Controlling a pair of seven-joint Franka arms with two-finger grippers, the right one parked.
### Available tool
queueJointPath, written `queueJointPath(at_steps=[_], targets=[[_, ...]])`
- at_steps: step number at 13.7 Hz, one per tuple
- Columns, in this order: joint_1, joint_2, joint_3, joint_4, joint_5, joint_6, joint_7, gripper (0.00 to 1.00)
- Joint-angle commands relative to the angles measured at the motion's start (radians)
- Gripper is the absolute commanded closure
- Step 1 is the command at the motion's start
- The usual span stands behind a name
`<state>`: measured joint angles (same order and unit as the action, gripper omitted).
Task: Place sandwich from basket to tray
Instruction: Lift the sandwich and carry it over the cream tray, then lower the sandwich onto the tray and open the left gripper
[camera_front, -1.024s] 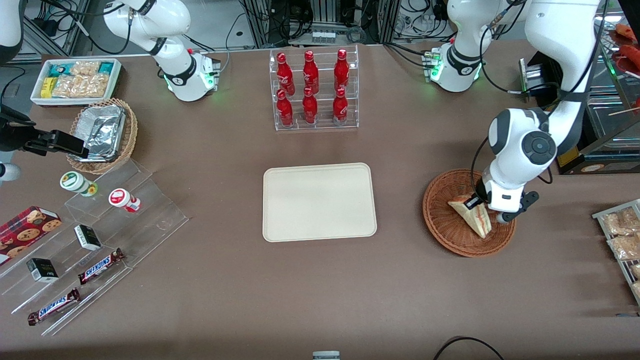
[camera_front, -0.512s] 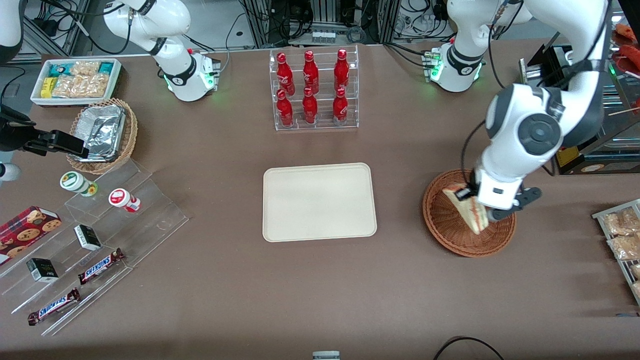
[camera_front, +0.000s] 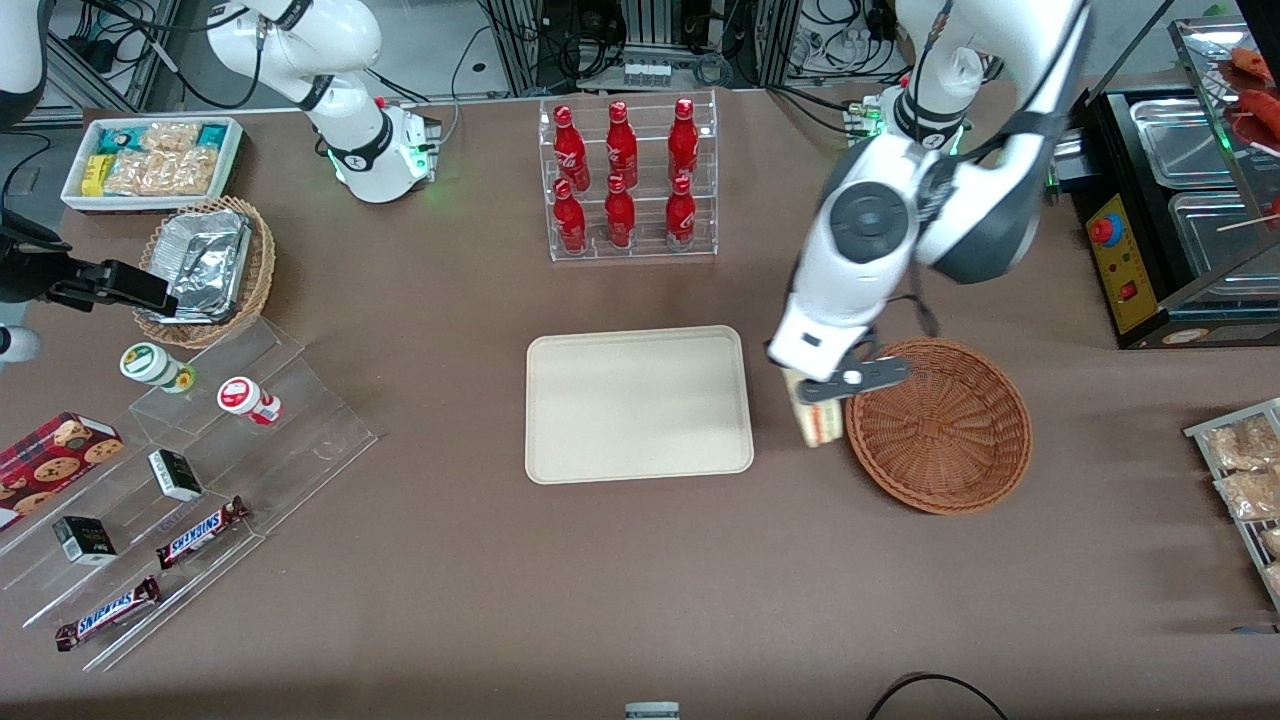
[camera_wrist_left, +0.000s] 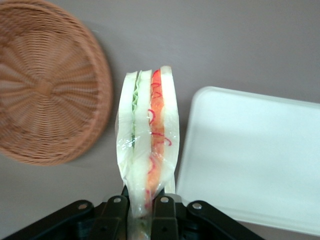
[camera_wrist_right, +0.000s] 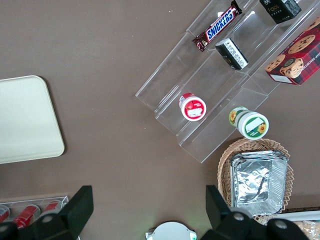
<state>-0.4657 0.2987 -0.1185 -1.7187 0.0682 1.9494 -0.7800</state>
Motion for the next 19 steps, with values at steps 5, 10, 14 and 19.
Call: queueJointPath(at_steps=[5, 10, 14, 19], targets=[[-0.209, 0.279, 0.013, 0.234, 0.005, 0.089, -0.103, 0.82], [-0.290, 0.388, 0.016, 0.274, 0.015, 0.241, -0.162, 0.82], [-0.301, 0.430, 0.016, 0.277, 0.016, 0.284, -0.162, 0.82], [-0.324, 0.461, 0.017, 0.275, 0.035, 0.298, -0.162, 0.73]])
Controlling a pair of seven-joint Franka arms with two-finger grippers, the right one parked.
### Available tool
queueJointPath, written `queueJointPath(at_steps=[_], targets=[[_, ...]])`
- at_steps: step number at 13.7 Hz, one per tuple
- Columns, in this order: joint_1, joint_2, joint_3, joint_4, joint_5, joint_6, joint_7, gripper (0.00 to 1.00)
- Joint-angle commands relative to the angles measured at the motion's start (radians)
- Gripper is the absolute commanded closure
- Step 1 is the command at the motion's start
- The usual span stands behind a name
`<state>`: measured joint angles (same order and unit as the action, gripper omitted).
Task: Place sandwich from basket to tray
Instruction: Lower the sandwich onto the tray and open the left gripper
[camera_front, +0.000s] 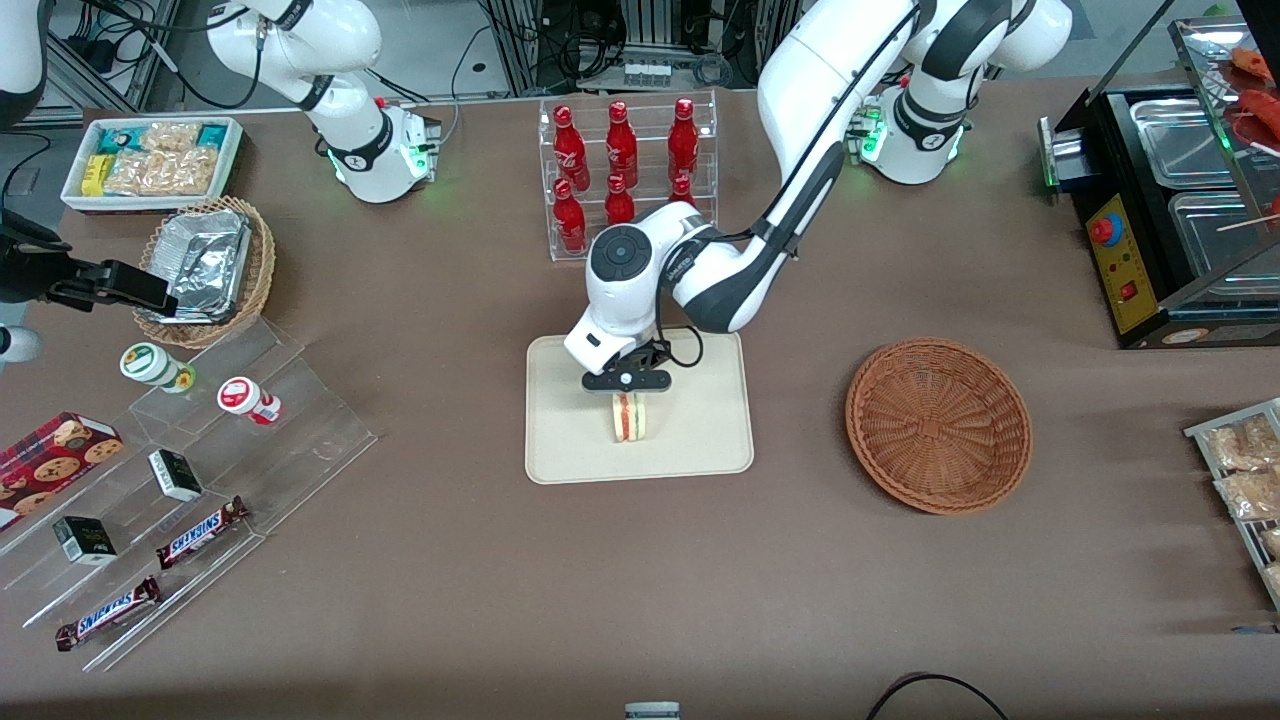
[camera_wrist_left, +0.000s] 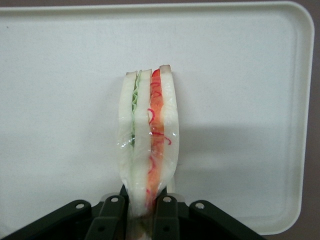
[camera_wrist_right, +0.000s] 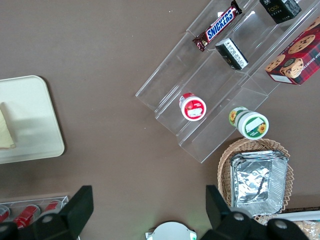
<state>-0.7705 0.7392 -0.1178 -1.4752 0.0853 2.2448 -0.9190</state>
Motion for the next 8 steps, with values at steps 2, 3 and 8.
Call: queueJointPath(at_steps=[2, 3, 8], targets=[[-0.019, 0.020, 0.017, 0.032, 0.020, -0.002, -0.021, 0.29], [-0.019, 0.019, 0.017, 0.032, 0.028, -0.002, -0.021, 0.01], [-0.007, -0.055, 0.023, 0.032, 0.024, -0.011, -0.092, 0.00]])
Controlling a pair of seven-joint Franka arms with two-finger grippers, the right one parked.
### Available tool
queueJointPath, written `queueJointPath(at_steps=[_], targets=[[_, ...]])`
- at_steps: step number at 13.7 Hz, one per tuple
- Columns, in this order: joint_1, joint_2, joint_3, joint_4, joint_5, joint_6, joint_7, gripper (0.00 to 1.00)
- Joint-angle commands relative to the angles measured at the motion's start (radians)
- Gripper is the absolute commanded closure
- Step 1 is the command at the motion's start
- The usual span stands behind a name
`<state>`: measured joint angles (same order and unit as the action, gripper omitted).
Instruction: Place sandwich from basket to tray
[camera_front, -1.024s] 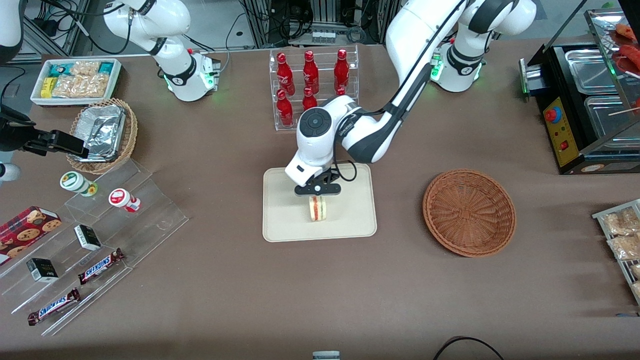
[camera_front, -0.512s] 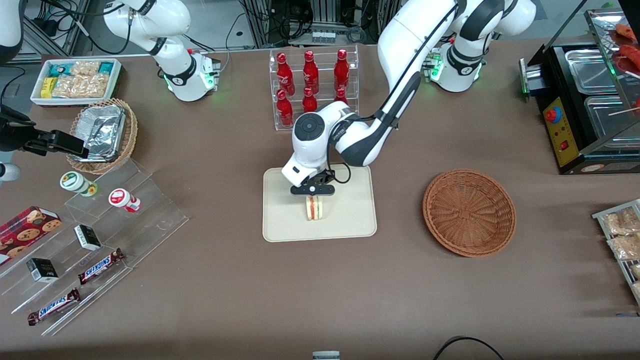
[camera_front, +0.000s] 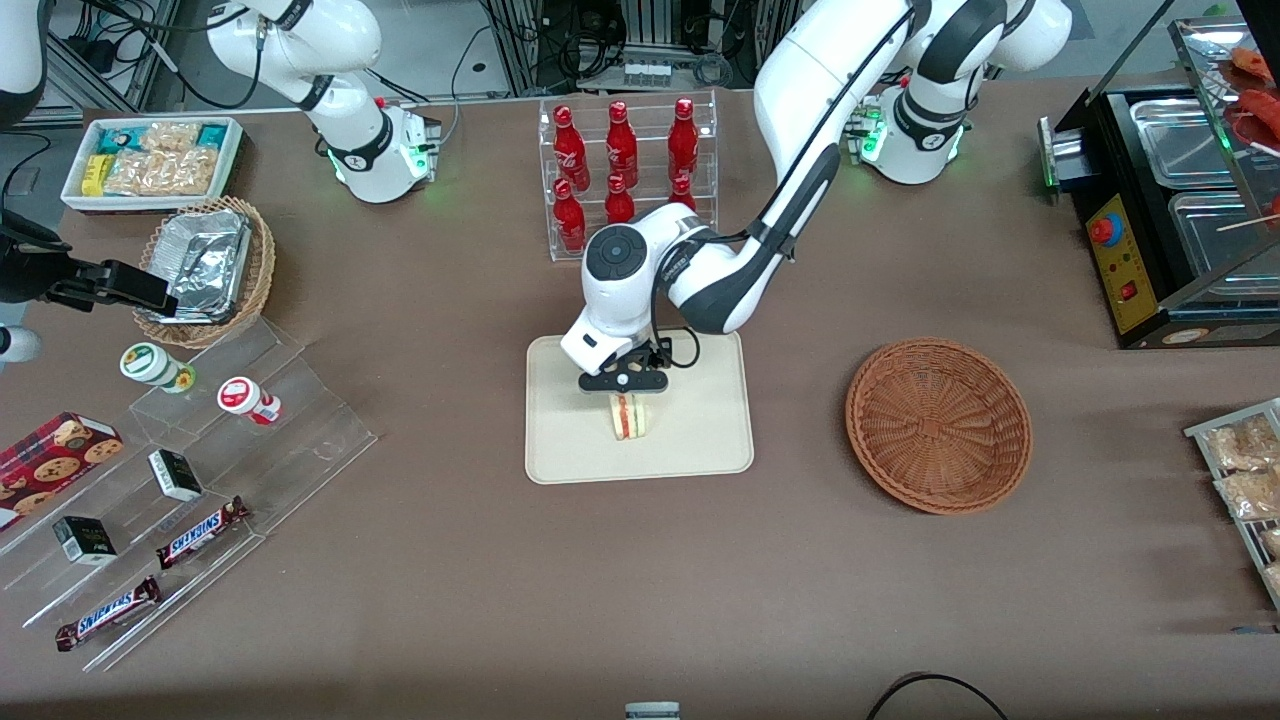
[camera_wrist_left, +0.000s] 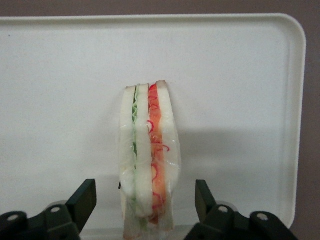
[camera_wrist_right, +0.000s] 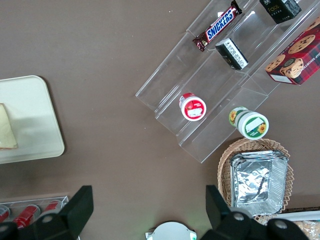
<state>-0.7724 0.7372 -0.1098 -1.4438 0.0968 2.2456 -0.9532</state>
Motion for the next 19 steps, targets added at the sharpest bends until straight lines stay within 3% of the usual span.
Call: queueJointPath(at_steps=[1, 4, 8, 10, 14, 19], targets=[[-0.004, -0.076, 0.019, 0.000, 0.011, -0.026, -0.096, 0.00], [0.002, -0.186, 0.074, -0.012, 0.003, -0.105, -0.180, 0.00], [0.094, -0.343, 0.076, -0.050, -0.005, -0.230, -0.226, 0.00], [0.155, -0.433, 0.076, -0.104, -0.044, -0.253, -0.211, 0.00], [0.296, -0.573, 0.076, -0.150, -0.106, -0.417, 0.023, 0.00], [0.479, -0.663, 0.078, -0.168, -0.111, -0.581, 0.369, 0.00]])
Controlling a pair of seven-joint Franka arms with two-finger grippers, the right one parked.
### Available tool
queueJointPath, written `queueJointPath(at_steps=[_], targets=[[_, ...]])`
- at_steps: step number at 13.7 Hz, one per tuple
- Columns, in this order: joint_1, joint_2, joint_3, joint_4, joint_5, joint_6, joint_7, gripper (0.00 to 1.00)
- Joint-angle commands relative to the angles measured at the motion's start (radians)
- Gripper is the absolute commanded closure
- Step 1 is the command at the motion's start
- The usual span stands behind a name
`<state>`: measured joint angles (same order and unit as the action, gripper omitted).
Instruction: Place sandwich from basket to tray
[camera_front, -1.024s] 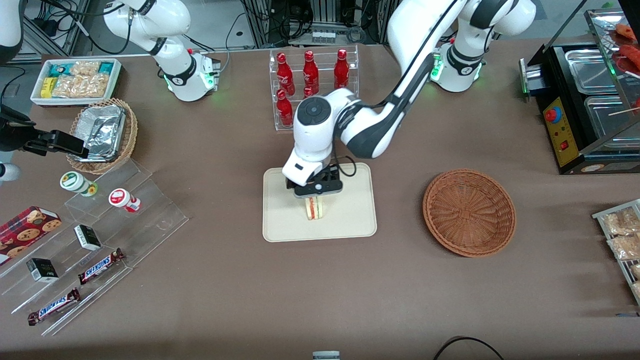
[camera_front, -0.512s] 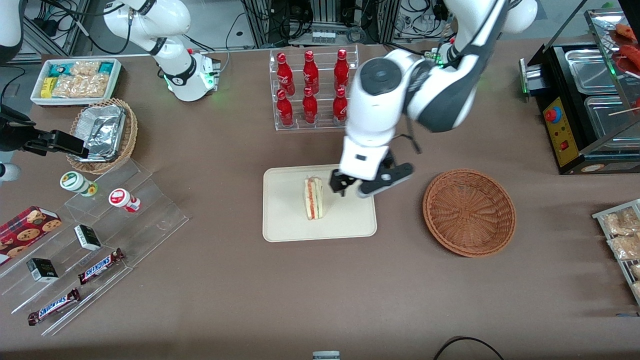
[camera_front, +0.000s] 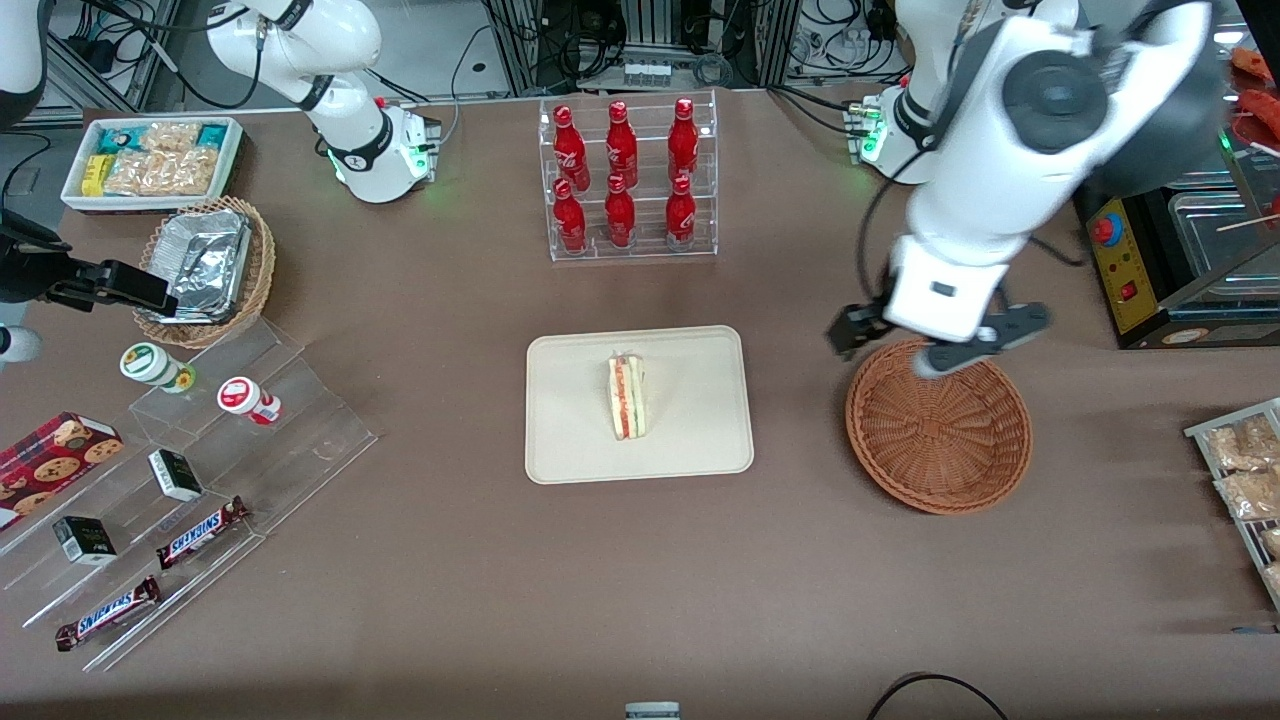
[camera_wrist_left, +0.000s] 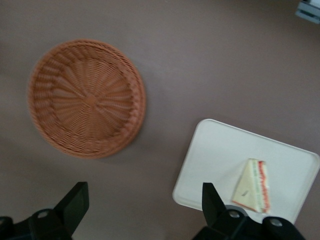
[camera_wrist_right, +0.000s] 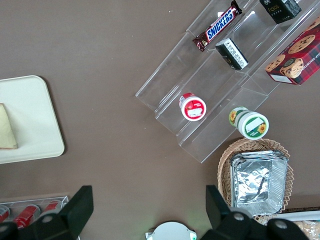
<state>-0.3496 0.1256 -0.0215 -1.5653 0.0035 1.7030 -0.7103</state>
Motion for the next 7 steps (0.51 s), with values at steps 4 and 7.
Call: queueJointPath(at_steps=[4, 7], targets=[[0.187, -0.142, -0.009, -0.137, -0.002, -0.043, 0.384, 0.00], [0.241, -0.201, -0.009, -0.188, -0.002, -0.045, 0.500, 0.00]])
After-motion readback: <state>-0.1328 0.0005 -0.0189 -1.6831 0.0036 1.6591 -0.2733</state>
